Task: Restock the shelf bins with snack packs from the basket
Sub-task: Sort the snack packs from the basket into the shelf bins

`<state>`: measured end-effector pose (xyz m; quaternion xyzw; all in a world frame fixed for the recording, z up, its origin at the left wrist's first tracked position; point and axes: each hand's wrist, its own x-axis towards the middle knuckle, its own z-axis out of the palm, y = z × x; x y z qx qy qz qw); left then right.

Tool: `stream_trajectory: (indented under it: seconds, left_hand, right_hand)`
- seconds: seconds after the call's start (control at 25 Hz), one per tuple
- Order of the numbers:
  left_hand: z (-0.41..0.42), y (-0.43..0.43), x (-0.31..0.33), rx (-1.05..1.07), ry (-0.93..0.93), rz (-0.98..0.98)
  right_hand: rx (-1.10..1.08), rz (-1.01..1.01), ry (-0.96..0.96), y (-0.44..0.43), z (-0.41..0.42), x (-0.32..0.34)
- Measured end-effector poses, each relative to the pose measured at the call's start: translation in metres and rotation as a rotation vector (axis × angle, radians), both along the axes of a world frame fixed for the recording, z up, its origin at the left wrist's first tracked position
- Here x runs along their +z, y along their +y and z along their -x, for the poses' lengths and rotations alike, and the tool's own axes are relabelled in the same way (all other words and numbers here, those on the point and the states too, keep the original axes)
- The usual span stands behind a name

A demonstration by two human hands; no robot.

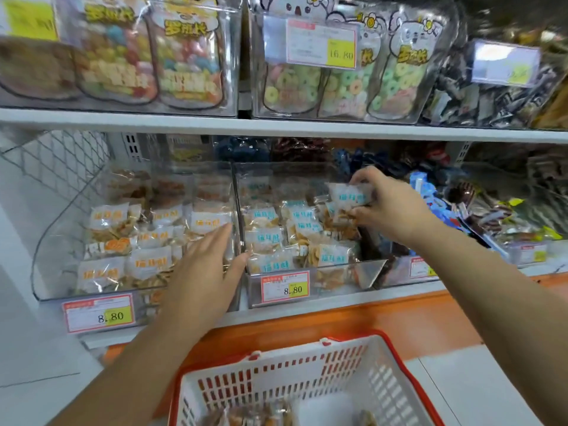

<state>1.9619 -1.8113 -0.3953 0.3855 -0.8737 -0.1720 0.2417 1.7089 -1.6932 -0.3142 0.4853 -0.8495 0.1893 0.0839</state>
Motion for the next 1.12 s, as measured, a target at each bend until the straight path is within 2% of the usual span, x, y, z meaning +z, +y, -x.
stream_trajectory:
  seconds: [0.08,0.16,0.2,0.36,0.52,0.56,0.6,0.72,0.76,0.8,0.84,0.88,1.0,1.04,1.12]
  left_hand:
    - [0.002,-0.001,-0.005,-0.014,-0.018,0.000]
    - [0.003,-0.001,-0.006,-0.026,-0.005,0.007]
    - [0.003,-0.002,-0.006,-0.032,-0.001,0.011]
    - [0.002,-0.006,-0.010,-0.044,-0.010,0.027]
    - [0.001,-0.007,-0.015,-0.057,0.031,0.063]
    - [-0.001,-0.005,-0.016,-0.054,0.075,0.089]
    - [-0.004,-0.002,-0.017,-0.042,0.146,0.125]
    - [-0.012,0.019,-0.024,-0.087,0.342,0.280]
    - [-0.014,0.029,-0.033,-0.146,0.347,0.301]
    - [-0.014,0.040,-0.046,-0.220,0.313,0.291]
    - [-0.013,0.049,-0.063,-0.301,0.235,0.247]
    - [-0.013,0.061,-0.086,-0.375,0.111,0.162]
    - [-0.022,0.096,-0.164,-0.427,-0.243,-0.201]
    - [-0.027,0.105,-0.187,-0.432,-0.338,-0.295]
    - [-0.037,0.123,-0.224,-0.434,-0.435,-0.474]
  right_hand:
    - [-0.023,-0.295,-0.060,-0.018,0.008,-0.009]
    - [-0.066,-0.417,-0.159,-0.028,0.013,-0.013]
    - [-0.080,-0.428,-0.150,-0.033,0.015,-0.016]
    - [-0.146,-0.484,0.102,-0.044,0.016,-0.028]
    - [-0.129,-0.473,0.100,-0.039,0.016,-0.026]
    - [-0.101,-0.388,0.085,-0.031,0.015,-0.022]
    - [-0.080,-0.201,0.072,-0.020,0.011,-0.019]
    - [-0.049,0.598,-0.080,0.037,-0.029,-0.046]
    - [-0.059,0.741,-0.153,0.055,-0.046,-0.073]
    - [-0.110,0.759,-0.236,0.072,-0.059,-0.110]
    - [-0.178,0.666,-0.329,0.082,-0.065,-0.151]
    - [-0.261,0.447,-0.444,0.093,-0.070,-0.197]
    - [-0.311,-0.414,-0.787,0.132,-0.076,-0.307]
    - [-0.289,-0.601,-0.843,0.146,-0.078,-0.332]
    - [-0.257,-0.783,-0.922,0.165,-0.083,-0.362]
